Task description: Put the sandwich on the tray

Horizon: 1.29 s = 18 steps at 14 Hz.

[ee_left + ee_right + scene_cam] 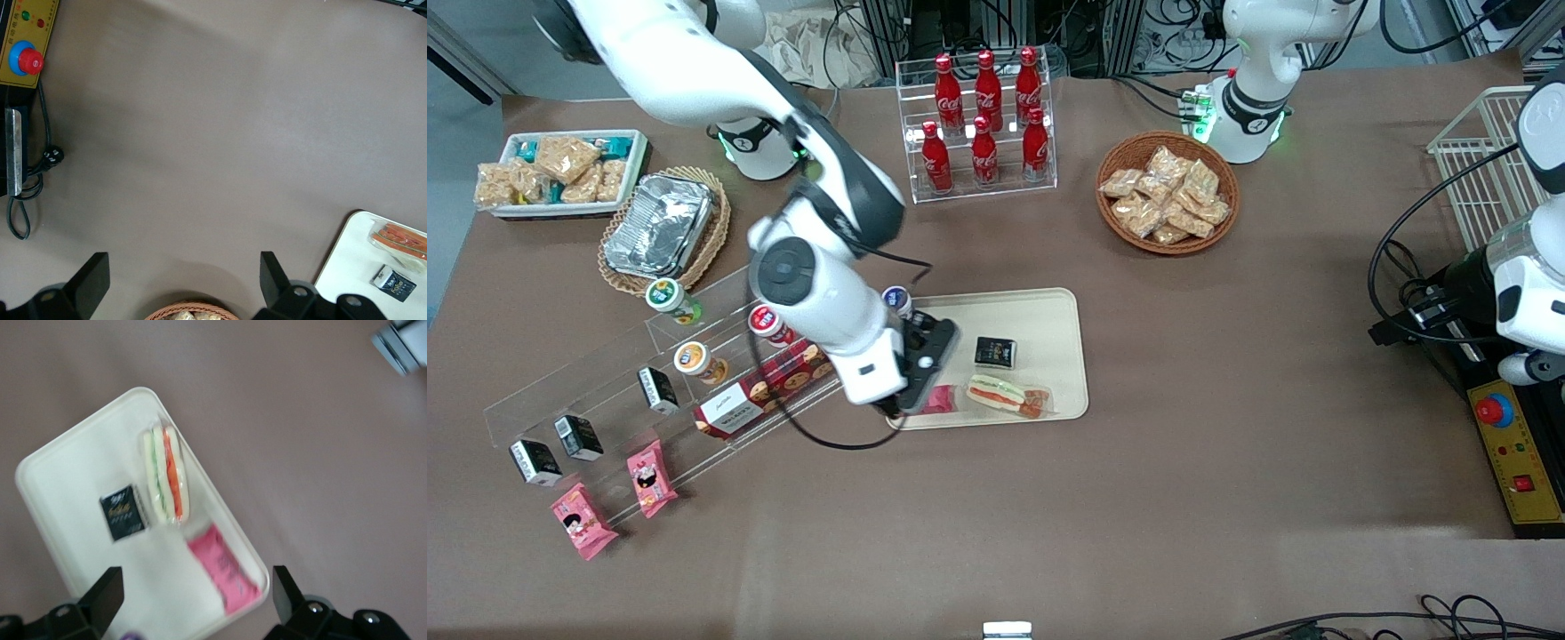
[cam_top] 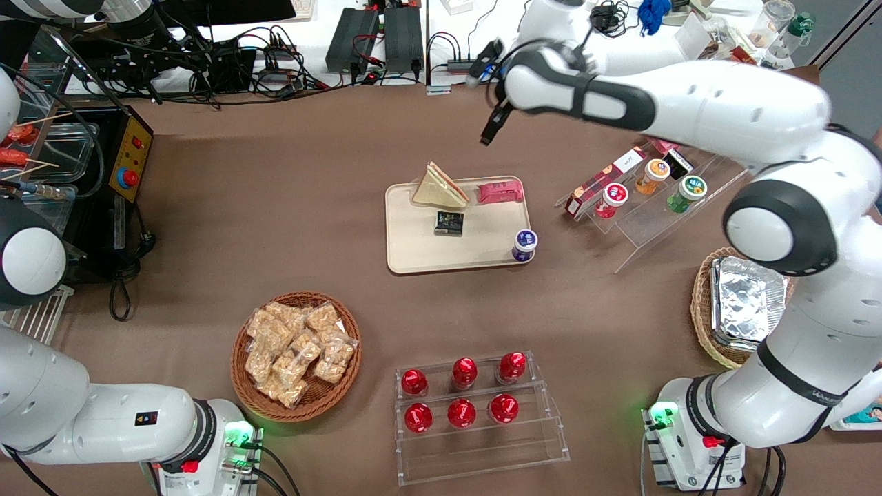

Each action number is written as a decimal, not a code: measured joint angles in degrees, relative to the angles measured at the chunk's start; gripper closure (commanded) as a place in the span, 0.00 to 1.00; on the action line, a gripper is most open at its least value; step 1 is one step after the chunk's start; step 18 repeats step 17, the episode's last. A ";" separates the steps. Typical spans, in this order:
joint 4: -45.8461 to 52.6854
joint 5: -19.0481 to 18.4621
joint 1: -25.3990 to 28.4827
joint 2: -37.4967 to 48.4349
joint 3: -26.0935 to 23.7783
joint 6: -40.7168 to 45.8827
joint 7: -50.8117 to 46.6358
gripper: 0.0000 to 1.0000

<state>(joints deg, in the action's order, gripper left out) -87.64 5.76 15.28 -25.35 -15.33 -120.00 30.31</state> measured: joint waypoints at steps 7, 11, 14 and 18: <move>0.23 1.00 -8.86 11.85 0.37 15.71 -10.16 0.01; 0.22 1.01 -15.11 14.86 0.61 20.50 -17.24 0.01; 0.43 1.01 -18.37 16.59 2.43 24.53 -18.42 0.01; 2.30 0.91 -19.26 18.01 8.30 31.11 -18.56 0.01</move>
